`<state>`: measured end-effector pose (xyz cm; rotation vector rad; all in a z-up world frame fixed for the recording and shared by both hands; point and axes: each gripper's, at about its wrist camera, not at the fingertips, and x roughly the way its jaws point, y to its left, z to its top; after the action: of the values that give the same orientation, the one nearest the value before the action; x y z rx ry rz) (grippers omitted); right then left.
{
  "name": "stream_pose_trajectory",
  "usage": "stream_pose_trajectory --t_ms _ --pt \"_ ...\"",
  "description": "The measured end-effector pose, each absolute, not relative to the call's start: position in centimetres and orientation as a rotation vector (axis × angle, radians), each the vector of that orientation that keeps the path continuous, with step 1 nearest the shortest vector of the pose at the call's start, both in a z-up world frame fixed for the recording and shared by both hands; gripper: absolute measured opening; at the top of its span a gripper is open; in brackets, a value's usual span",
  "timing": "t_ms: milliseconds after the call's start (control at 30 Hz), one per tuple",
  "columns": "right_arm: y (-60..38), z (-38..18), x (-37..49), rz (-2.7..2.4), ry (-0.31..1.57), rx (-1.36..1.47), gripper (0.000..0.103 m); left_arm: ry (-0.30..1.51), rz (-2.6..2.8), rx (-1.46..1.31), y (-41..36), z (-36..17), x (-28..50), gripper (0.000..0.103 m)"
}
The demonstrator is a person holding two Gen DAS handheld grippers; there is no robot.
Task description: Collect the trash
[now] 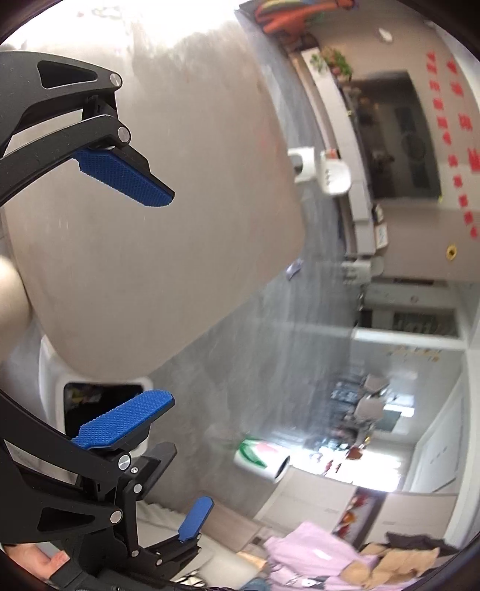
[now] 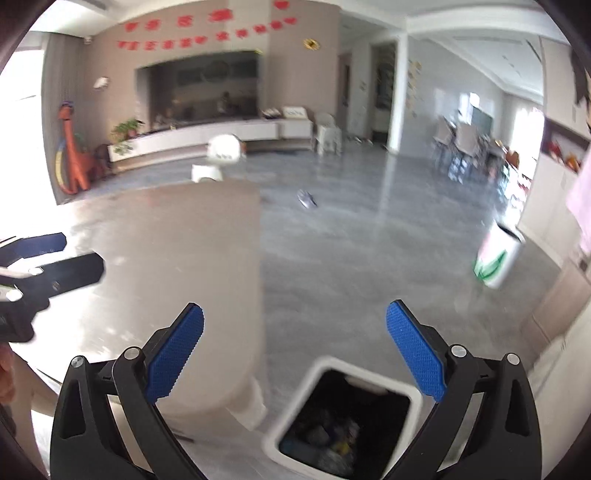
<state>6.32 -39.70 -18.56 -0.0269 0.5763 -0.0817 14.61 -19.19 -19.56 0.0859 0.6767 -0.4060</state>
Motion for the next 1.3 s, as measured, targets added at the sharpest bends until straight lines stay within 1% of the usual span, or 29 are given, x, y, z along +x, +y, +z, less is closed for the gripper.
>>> stream_pose_trajectory --t_ms 167,333,500,700,1033,1300 --pt "-35.0 -15.8 7.2 0.003 0.520 -0.043 0.099 0.625 -0.321 0.067 -14.6 -17.6 13.8 0.098" --pt "-30.5 -14.3 8.0 0.074 0.495 -0.062 0.099 0.574 -0.191 0.066 -9.6 -15.9 13.2 0.098" --pt "-26.6 -13.2 8.7 0.117 0.479 -0.083 0.099 0.564 -0.099 0.047 -4.8 -14.7 13.0 0.098" --pt "-22.2 -12.2 9.5 0.165 0.454 -0.086 0.099 0.571 0.019 0.059 0.7 -14.5 13.3 0.098" --pt "-14.2 -11.5 10.7 0.285 0.442 -0.089 0.099 0.573 0.203 -0.050 11.1 -14.2 12.7 0.098" --pt "-9.6 -11.4 11.2 0.354 0.453 -0.077 0.099 0.577 0.258 -0.067 15.7 -14.4 12.0 0.098"
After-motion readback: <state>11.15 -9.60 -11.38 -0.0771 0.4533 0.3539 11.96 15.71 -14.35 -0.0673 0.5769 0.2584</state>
